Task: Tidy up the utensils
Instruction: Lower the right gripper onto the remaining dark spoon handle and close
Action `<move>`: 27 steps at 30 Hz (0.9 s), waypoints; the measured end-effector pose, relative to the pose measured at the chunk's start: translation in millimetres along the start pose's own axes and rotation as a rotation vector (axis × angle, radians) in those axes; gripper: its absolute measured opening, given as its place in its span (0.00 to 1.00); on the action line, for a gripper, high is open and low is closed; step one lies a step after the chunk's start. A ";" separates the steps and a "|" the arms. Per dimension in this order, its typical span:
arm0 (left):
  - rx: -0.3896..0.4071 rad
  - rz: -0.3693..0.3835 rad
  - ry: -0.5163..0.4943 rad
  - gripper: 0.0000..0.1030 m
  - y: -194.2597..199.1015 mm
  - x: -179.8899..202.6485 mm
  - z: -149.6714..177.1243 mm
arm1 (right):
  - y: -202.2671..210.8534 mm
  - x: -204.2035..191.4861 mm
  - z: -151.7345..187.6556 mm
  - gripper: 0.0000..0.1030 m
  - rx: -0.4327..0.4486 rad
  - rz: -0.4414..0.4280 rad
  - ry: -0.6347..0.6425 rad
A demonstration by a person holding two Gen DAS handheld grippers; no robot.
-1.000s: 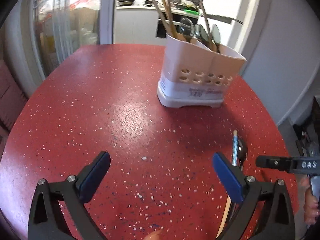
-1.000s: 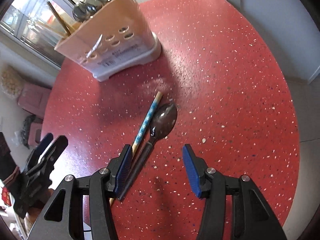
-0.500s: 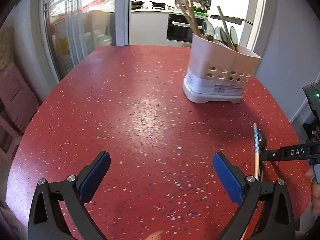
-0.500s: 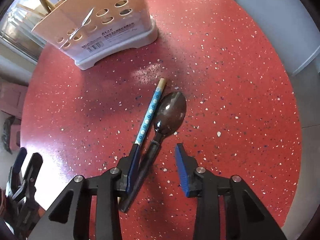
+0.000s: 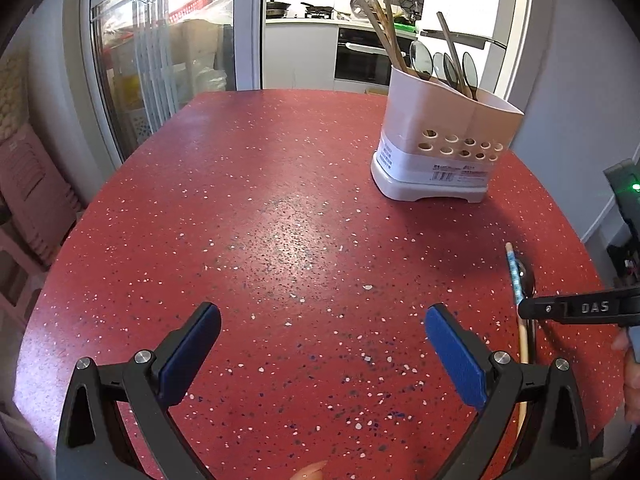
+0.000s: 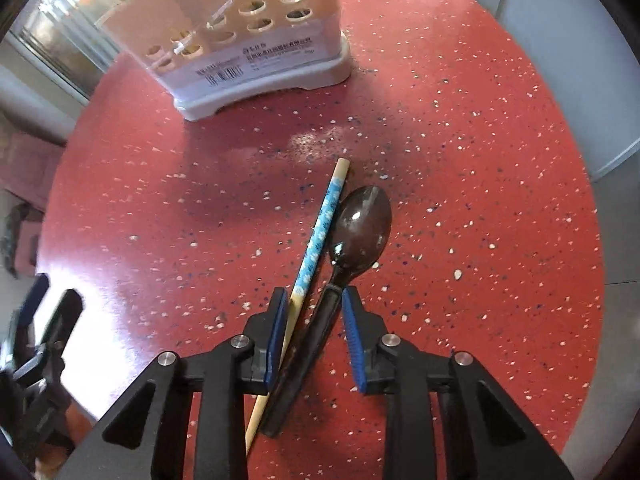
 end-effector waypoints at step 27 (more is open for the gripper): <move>-0.054 0.073 -0.120 1.00 -3.8 53.4 -4.3 | -13.0 -17.4 -4.8 0.12 -0.025 0.124 0.214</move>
Point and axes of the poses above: each gripper's, at about its wrist camera, not at the fingertips, and y roughly against the way its jaws point, x to its right, z to its underside, the point moved 4 cm from there along -y, roughly the way its jaws point, and after that the axes turned 6 degrees about -y, right-handed, at the moved point
